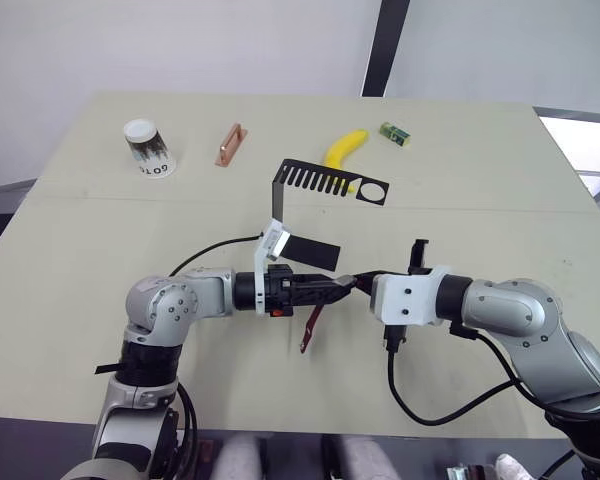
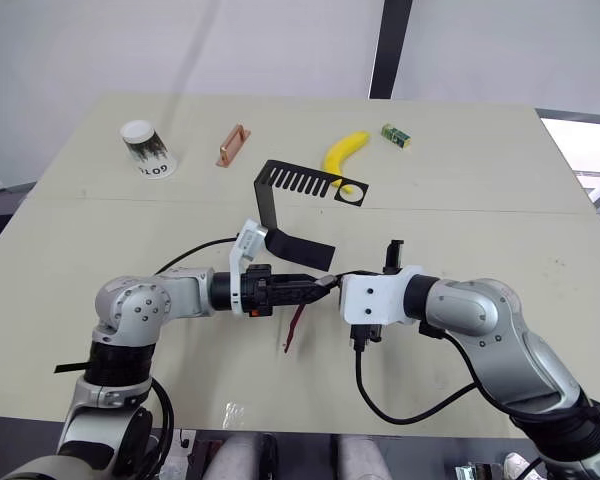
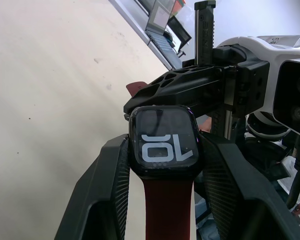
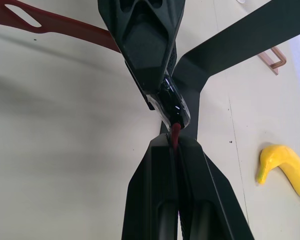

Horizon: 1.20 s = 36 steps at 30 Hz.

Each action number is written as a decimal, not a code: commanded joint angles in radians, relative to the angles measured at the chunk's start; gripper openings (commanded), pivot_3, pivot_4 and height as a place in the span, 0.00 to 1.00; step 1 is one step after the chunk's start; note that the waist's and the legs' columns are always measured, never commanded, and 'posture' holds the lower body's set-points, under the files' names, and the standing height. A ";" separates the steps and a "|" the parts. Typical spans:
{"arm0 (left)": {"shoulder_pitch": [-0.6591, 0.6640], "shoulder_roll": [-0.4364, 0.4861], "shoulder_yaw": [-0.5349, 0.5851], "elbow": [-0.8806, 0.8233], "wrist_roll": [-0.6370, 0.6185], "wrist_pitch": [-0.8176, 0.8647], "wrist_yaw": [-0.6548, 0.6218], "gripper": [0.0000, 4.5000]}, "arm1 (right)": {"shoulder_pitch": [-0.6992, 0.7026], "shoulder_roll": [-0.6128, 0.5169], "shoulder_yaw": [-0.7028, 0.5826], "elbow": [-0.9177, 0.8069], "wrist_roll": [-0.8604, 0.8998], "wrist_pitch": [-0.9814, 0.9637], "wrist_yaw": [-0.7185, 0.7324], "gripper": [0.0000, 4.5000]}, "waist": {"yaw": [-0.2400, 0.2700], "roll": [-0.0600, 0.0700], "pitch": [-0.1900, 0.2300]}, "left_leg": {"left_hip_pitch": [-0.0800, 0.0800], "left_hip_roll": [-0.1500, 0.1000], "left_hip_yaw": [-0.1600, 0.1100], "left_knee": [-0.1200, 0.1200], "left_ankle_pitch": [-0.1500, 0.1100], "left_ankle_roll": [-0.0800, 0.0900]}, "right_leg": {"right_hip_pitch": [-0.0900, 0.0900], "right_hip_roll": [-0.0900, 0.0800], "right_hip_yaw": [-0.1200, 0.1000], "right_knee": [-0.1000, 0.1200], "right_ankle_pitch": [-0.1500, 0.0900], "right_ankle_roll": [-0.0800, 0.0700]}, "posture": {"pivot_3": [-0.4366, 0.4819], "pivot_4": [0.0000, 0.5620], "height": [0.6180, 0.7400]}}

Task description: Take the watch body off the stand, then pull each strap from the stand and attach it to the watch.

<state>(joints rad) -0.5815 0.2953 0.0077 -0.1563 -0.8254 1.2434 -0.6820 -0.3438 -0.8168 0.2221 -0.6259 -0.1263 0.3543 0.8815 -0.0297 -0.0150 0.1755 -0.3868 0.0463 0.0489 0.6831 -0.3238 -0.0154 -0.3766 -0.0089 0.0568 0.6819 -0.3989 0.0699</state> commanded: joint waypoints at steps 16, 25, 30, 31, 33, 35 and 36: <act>-0.035 -0.023 -0.011 -0.049 -0.041 -0.005 -0.006 0.35 | -0.012 0.007 -0.003 -0.030 0.008 -0.018 0.009 0.00 | 0.000 0.000 0.000 | 0.000 0.000 0.000 0.000 0.000 0.000 | 0.000 0.000 0.000 0.000 0.000 0.000 | 0.48 0.27 1.00; -0.018 0.003 -0.027 -0.043 -0.016 -0.033 -0.026 0.35 | -0.009 0.003 -0.012 -0.050 0.015 -0.040 0.012 0.00 | 0.000 0.000 0.000 | 0.000 0.000 0.000 0.000 0.000 0.000 | 0.000 0.000 0.000 0.000 0.000 0.000 | 0.48 0.27 1.00; -0.019 0.043 -0.046 -0.029 0.005 -0.075 -0.057 0.35 | -0.015 -0.011 -0.082 -0.105 0.115 -0.024 0.054 0.26 | 0.000 0.000 0.000 | 0.000 0.000 0.000 0.000 0.000 0.000 | 0.000 0.000 0.000 0.000 0.000 0.000 | 0.48 0.27 1.00; -0.021 0.053 -0.054 -0.027 0.011 -0.086 -0.067 0.35 | -0.015 -0.013 -0.106 -0.115 0.154 0.001 0.066 0.40 | 0.000 0.000 0.000 | 0.000 0.000 0.000 0.000 0.000 0.000 | 0.000 0.000 0.000 0.000 0.000 0.000 | 0.48 0.27 1.00; -0.026 0.077 -0.076 -0.024 0.027 -0.116 -0.097 0.35 | 0.000 -0.030 -0.174 -0.136 0.273 0.077 0.112 0.59 | 0.000 0.000 0.000 | 0.000 0.000 0.000 0.000 0.000 0.000 | 0.000 0.000 0.000 -0.001 0.000 0.000 | 0.48 0.27 1.00; -0.031 0.104 -0.093 -0.025 0.042 -0.146 -0.127 0.35 | 0.027 -0.051 -0.264 -0.134 0.402 0.155 0.160 0.81 | 0.001 0.000 0.000 | 0.000 0.000 0.000 0.000 0.000 0.000 | 0.000 0.000 0.000 0.000 0.000 0.000 | 0.48 0.27 1.00; -0.032 0.115 -0.099 -0.026 0.047 -0.158 -0.140 0.35 | 0.034 -0.059 -0.299 -0.129 0.451 0.186 0.174 0.89 | 0.001 0.000 0.000 | 0.000 0.000 0.000 0.000 0.000 0.000 | 0.000 0.000 0.000 -0.001 0.000 0.000 | 0.48 0.27 1.00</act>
<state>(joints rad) -0.5884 0.3884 -0.0766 -0.1527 -0.7889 1.1289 -0.7741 -0.3258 -0.8560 0.0303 -0.7289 0.1881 0.4625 1.0026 -0.0286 -0.0150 0.1755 -0.3867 0.0464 0.0489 0.6830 -0.3238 -0.0154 -0.3760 -0.0090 0.0567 0.6811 -0.3989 0.0699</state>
